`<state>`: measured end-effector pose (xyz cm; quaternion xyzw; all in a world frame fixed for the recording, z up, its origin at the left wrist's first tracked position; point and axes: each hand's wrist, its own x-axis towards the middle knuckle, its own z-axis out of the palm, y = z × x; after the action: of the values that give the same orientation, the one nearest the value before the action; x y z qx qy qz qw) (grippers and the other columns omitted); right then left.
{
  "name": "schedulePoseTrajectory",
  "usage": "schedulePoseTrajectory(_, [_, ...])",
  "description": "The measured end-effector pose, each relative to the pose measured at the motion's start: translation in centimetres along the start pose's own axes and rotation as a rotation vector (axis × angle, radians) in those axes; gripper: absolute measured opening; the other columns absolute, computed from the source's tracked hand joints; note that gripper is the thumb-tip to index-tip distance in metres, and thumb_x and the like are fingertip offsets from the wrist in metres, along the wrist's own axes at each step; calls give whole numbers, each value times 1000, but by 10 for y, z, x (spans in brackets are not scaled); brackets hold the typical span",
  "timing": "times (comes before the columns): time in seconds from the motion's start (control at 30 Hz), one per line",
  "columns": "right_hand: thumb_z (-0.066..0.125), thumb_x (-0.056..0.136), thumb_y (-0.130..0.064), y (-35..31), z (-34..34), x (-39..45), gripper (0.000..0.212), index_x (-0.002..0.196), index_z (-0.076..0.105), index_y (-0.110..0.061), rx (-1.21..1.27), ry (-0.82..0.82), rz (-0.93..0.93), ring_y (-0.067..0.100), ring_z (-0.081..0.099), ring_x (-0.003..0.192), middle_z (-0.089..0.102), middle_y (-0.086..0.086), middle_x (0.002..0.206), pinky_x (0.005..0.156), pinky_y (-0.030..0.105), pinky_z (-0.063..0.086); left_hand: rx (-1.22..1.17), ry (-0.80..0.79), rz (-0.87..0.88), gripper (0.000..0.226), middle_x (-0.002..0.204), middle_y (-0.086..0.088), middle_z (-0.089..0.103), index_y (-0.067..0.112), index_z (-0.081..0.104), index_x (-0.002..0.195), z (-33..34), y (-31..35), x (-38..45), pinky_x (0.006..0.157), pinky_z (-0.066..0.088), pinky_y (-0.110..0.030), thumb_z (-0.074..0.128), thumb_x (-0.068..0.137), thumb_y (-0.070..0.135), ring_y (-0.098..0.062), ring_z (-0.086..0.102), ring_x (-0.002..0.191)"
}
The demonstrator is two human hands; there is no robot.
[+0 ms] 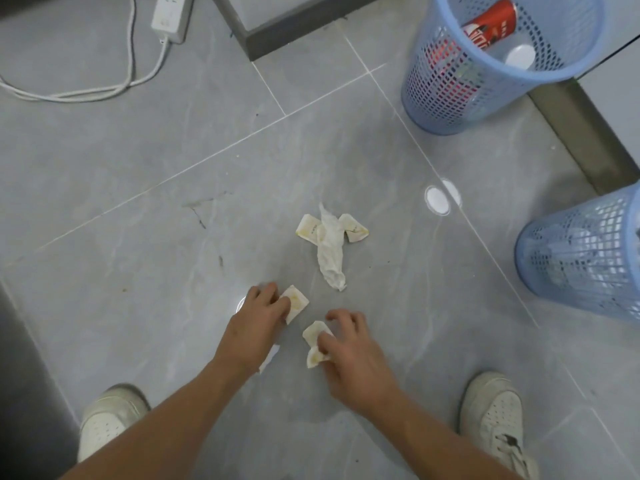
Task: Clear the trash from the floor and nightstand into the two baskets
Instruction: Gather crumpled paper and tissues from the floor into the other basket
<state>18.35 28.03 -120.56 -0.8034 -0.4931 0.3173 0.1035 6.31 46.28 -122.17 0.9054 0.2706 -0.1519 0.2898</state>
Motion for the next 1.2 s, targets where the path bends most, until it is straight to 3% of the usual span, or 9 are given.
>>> schedulePoseTrajectory(0.13, [68,75,-7,-13,16,13,28,100,66,-21,-84,-38,65,32,46,119,46,3,137,71,38,52,-40,72,22,15,103,3,48,17,58,91,-18,-1,10,53,52,-43,65,89,3,-19,44,94])
schedulePoseTrajectory(0.3, [55,80,1,-7,25,25,38,114,60,-17,-19,-83,108,30,47,119,50,6,124,80,43,51,-135,186,22,11,100,4,49,16,61,92,-39,-3,20,60,52,-43,54,94,8,-19,44,91])
schedulePoseTrajectory(0.47, [58,75,5,3,-26,2,20,88,56,-11,192,175,183,31,56,87,54,6,94,66,40,48,-189,251,65,18,98,7,48,17,62,92,-61,39,12,63,51,-36,58,92,0,-15,46,91])
schedulePoseTrajectory(0.57, [62,76,3,10,-93,-26,24,82,45,-14,285,394,297,25,50,72,49,1,86,61,38,43,-259,284,139,25,98,9,48,18,61,90,-88,102,10,70,46,-26,60,89,-7,-15,49,92])
schedulePoseTrajectory(0.7, [67,81,-3,34,-200,-76,28,90,46,-19,412,674,493,16,49,72,51,-6,85,63,29,37,-363,315,224,24,100,7,51,16,63,89,-137,223,26,77,44,-18,61,88,-8,-14,54,94])
schedulePoseTrajectory(0.8, [65,86,-6,65,-279,-119,29,91,45,-26,500,859,579,11,51,74,51,-8,85,62,23,39,-413,313,359,24,98,6,50,16,64,90,-168,323,44,74,46,-22,61,87,-8,-15,54,91])
schedulePoseTrajectory(0.9, [65,88,-7,106,-334,-156,27,87,45,-26,567,982,705,17,55,74,54,-5,83,61,30,45,-418,290,478,22,98,3,50,13,65,92,-184,413,65,71,44,-23,60,87,-8,-17,52,91])
schedulePoseTrajectory(1.07, [67,88,-5,173,-375,-183,23,90,50,-21,599,1007,857,18,60,81,61,1,89,66,28,45,-333,163,574,15,99,-6,53,5,67,95,-161,513,104,75,50,-43,57,90,-5,-25,52,96])
schedulePoseTrajectory(1.2, [67,93,-12,206,-381,-185,22,114,59,-15,571,847,850,25,61,101,59,7,118,87,42,54,-266,11,463,25,125,-9,54,16,68,122,-130,542,137,98,48,-44,59,100,25,-28,51,120])
